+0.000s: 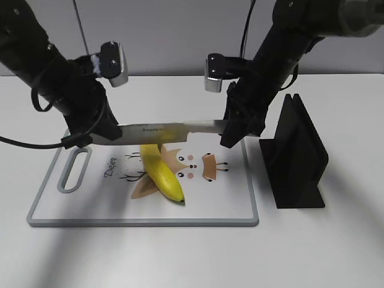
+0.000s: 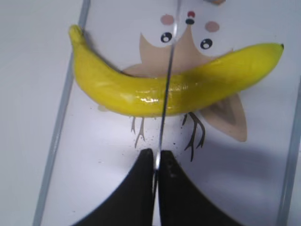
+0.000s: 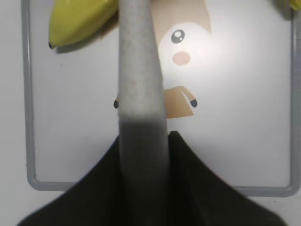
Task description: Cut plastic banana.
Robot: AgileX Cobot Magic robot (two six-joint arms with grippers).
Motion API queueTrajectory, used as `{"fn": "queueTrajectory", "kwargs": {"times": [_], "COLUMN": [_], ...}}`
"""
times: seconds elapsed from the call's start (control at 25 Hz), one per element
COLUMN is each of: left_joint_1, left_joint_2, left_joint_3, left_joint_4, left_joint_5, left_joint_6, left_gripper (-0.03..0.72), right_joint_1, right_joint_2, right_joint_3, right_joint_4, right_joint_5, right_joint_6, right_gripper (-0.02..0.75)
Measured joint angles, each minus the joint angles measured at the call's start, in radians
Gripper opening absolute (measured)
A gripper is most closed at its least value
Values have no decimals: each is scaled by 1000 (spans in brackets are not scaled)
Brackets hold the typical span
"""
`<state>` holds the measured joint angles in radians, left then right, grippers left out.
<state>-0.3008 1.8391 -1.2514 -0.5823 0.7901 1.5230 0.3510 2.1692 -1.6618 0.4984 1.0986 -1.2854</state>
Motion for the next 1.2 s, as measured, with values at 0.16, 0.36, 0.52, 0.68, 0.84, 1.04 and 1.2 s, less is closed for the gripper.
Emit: {"fn": "queueTrajectory", "kwargs": {"times": [0.16,0.36,0.52,0.68,0.84,1.04,1.2], "left_joint_1": [0,-1,0,0,0,0,0], "left_joint_2": [-78,-123,-136,-155,-217,-324,-407], "left_joint_3": [0,7,7,7,7,7,7], "left_joint_4": [0,-2,-22,-46,-48,38,227], "left_joint_5": [16,21,37,43,-1,-47,-54], "left_joint_6": [1,-1,-14,-52,-144,-376,-679], "left_gripper": [3,49,295,551,591,591,591], "right_joint_1": [0,0,-1,-3,-3,-3,-3], "right_joint_2": [-57,-79,-88,-111,-150,-230,-310], "right_joint_3": [0,0,1,3,3,3,3], "right_joint_4": [0,6,-23,-47,-49,-72,-92], "right_joint_5": [16,31,52,67,100,110,114], "right_joint_6": [3,4,45,75,141,244,412], "right_gripper": [197,197,179,179,179,179,179]}}
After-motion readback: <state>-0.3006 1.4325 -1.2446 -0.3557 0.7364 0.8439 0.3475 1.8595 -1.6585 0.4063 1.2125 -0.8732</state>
